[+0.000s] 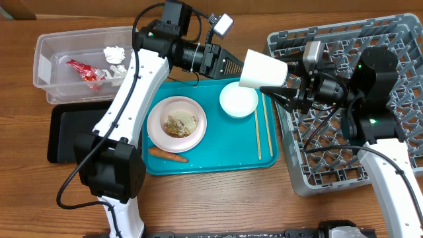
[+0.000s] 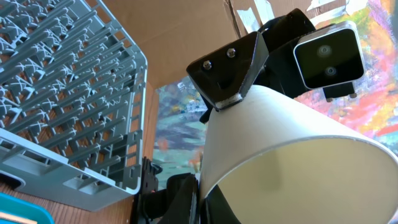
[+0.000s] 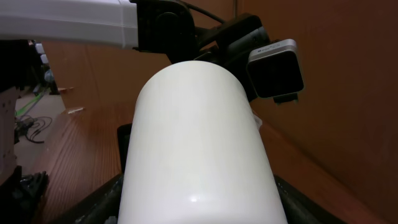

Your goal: Sort waste into correct bins and load items into the dishwasher

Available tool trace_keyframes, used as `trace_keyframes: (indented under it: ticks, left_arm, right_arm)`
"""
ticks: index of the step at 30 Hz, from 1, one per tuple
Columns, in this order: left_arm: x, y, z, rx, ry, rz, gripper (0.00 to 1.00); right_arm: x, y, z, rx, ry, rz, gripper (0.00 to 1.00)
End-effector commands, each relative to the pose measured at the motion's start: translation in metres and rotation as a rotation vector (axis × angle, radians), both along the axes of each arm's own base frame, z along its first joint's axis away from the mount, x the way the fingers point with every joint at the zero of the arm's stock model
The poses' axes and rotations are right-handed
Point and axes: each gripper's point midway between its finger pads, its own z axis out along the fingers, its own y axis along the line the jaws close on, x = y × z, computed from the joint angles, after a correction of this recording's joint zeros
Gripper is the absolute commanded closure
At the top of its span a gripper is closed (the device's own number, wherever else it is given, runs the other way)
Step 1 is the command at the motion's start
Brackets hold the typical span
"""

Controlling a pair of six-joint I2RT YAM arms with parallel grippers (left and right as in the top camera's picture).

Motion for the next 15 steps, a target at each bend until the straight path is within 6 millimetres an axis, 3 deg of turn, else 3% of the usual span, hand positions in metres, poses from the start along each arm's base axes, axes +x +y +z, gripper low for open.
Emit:
trace_keyframes:
  ticks: [1, 3, 7, 10, 15]
  left_arm:
    - [0.004, 0.000, -0.001, 0.025, 0.007, 0.015, 0.96]
    - [0.009, -0.001, -0.009, 0.072, 0.016, 0.041, 0.94]
    - [0.020, 0.001, -0.028, 0.177, -0.014, 0.106, 0.54]
    - [0.035, 0.010, -0.046, 0.287, -0.013, 0.188, 0.33]
    - [0.069, 0.049, -0.071, 0.450, 0.041, 0.371, 0.18]
  right_arm:
    - [0.001, 0.000, 0.012, 0.000, -0.040, -0.005, 0.44]
    - [0.001, 0.000, 0.012, 0.003, -0.031, -0.005, 0.44]
    - [0.001, 0.000, 0.010, 0.009, 0.008, -0.012, 0.44]
    - [0.009, -0.004, 0.001, -0.006, 0.056, -0.068, 0.45]
    - [0.041, -0.029, -0.028, -0.045, 0.231, -0.341, 0.51]
